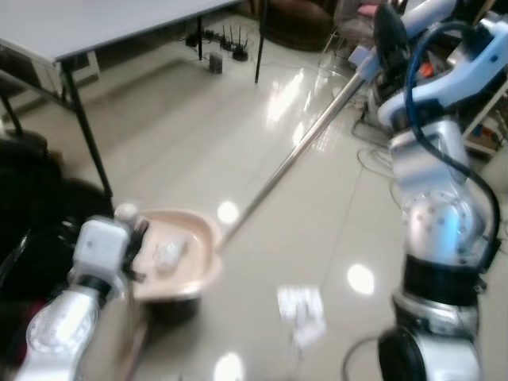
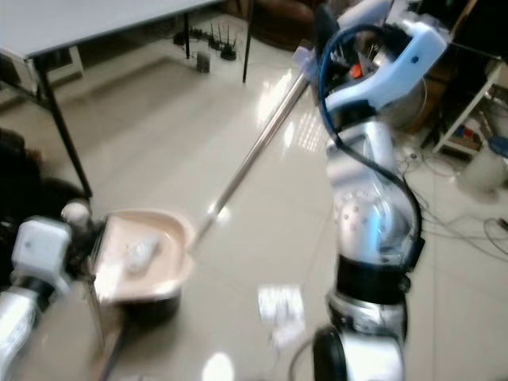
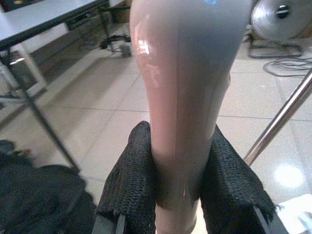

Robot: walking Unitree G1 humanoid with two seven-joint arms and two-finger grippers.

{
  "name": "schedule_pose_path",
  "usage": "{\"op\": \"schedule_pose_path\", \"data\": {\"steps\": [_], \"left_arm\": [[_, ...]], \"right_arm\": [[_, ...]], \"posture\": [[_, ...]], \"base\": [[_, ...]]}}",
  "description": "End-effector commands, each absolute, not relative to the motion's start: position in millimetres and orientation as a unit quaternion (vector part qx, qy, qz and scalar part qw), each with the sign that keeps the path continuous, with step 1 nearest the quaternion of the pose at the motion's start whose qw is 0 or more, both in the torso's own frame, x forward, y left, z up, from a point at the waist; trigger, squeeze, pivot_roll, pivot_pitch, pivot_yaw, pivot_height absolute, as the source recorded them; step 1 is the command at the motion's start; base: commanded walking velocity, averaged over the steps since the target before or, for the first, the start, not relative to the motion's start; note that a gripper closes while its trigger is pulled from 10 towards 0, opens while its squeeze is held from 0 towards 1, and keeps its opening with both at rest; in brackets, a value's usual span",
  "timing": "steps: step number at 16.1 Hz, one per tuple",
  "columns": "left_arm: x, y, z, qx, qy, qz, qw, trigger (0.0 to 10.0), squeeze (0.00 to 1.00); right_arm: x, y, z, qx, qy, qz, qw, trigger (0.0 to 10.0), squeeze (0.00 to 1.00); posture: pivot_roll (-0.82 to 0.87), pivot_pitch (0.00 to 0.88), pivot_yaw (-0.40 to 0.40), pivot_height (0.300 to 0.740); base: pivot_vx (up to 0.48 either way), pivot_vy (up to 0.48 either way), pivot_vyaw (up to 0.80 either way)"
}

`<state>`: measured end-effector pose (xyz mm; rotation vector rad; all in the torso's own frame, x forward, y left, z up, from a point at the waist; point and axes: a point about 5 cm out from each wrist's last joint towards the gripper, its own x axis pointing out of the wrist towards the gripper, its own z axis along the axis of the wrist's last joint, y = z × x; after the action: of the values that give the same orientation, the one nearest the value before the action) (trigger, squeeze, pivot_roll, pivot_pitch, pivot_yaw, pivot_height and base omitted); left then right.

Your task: Sweep floor

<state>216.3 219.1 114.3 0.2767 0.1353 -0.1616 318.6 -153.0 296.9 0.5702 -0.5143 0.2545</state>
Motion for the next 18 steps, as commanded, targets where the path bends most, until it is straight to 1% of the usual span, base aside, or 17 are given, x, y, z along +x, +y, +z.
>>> {"op": "schedule_pose_path", "data": {"steps": [1, 6, 11, 13, 18], "left_arm": [[218, 220, 121, 0.135, 0.047, -0.080, 0.987, 10.0, 0.00], [216, 224, 120, 0.133, 0.051, -0.072, 0.987, 10.0, 0.00], [215, 227, 121, 0.134, 0.051, -0.080, 0.986, 10.0, 0.00], [218, 226, 123, 0.136, 0.048, -0.090, 0.985, 10.0, 0.00], [236, 221, 127, 0.138, 0.040, -0.119, 0.982, 10.0, 0.00]], "right_arm": [[316, -156, 306, 0.284, -0.277, 0.122, 0.910, 10.0, 0.00], [319, -154, 303, 0.296, -0.273, 0.122, 0.907, 10.0, 0.00], [319, -154, 299, 0.297, -0.272, 0.114, 0.908, 10.0, 0.00], [318, -155, 298, 0.284, -0.279, 0.104, 0.912, 10.0, 0.00], [303, -165, 300, 0.199, -0.314, 0.066, 0.926, 10.0, 0.00]], "posture": [[0.15, 0.036, -0.101, 0.740], [0.16, 0.036, -0.104, 0.740], [0.16, 0.041, -0.090, 0.740], [0.15, 0.040, -0.079, 0.740], [0.11, 0.047, -0.026, 0.740]], "base": [[0.000, 0.000, 0.00], [0.000, 0.000, 0.00], [0.000, 0.000, 0.00], [0.000, 0.000, 0.00], [0.000, 0.000, 0.00]]}}
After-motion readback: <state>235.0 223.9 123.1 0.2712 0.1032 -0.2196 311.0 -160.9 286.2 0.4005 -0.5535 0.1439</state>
